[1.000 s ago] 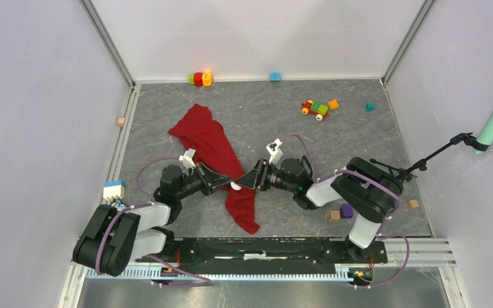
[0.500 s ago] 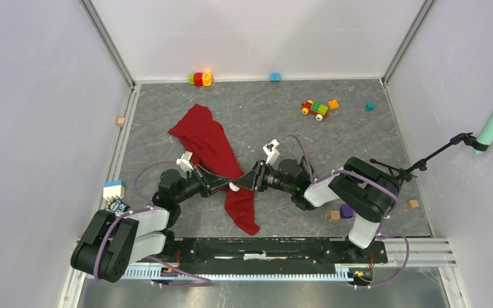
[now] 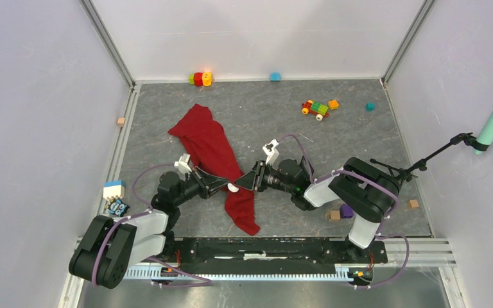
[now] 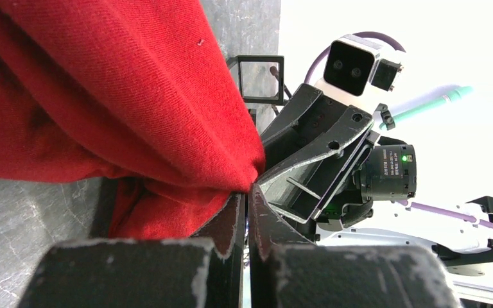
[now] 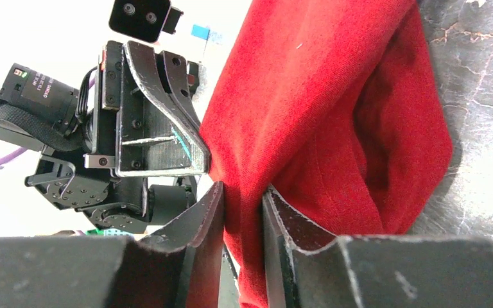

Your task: Remove the brooch from the garment

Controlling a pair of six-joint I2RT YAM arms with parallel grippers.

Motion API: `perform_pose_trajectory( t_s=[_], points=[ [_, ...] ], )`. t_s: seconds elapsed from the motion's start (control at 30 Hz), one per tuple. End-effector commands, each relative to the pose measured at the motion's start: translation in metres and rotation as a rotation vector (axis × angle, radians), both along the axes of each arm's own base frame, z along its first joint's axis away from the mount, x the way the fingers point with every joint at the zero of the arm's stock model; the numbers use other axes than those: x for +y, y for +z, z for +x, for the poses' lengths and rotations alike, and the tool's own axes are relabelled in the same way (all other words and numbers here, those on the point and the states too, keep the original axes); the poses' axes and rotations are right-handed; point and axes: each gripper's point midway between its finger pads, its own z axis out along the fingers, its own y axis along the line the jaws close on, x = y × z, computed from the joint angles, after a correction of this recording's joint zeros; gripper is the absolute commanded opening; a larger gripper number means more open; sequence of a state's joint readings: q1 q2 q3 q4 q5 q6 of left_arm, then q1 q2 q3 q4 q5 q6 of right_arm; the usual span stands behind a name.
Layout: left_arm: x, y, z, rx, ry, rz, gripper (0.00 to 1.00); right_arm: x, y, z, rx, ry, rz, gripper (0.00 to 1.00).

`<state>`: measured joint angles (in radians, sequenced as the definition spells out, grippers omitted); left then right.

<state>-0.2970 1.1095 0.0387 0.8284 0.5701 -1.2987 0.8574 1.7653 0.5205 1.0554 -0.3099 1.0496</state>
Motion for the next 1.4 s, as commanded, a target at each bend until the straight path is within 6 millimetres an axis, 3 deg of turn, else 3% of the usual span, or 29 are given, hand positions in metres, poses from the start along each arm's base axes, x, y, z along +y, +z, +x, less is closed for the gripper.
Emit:
perform_pose_trajectory(
  t_s=[0.0,0.6,0.63,0.73,0.8,0.9,1.03,1.2,1.37],
  points=[
    [-0.004,0.017,0.002,-0.047,-0.015,-0.031,0.03,0.004,0.011,-0.004,-0.042,0.026,0.001,0.31],
    [-0.012,0.0,-0.025,-0.009,-0.176,0.023,0.26,0.01,0.017,-0.003,-0.051,0.056,-0.006,0.31],
    [-0.012,-0.001,-0.026,-0.009,-0.182,0.027,0.25,0.01,0.017,-0.003,-0.052,0.058,-0.007,0.31],
    [-0.013,-0.003,-0.026,-0.008,-0.19,0.035,0.1,0.011,0.019,-0.004,-0.055,0.064,-0.006,0.32],
    [-0.013,-0.004,-0.025,-0.006,-0.184,0.039,0.02,0.01,0.019,-0.005,-0.055,0.064,-0.007,0.38],
    [-0.012,-0.003,-0.023,-0.012,-0.166,0.038,0.02,0.008,0.017,-0.007,-0.048,0.064,-0.009,0.46],
    [-0.011,0.005,-0.019,-0.036,-0.14,0.009,0.02,0.006,0.017,-0.01,-0.032,0.056,0.011,0.47],
    [-0.014,0.022,-0.019,-0.08,-0.142,-0.049,0.02,0.009,0.013,-0.012,-0.014,0.059,0.018,0.46],
    [-0.015,0.033,-0.019,-0.109,-0.131,-0.09,0.02,0.011,0.007,-0.014,-0.004,0.067,0.007,0.38]
  ],
)
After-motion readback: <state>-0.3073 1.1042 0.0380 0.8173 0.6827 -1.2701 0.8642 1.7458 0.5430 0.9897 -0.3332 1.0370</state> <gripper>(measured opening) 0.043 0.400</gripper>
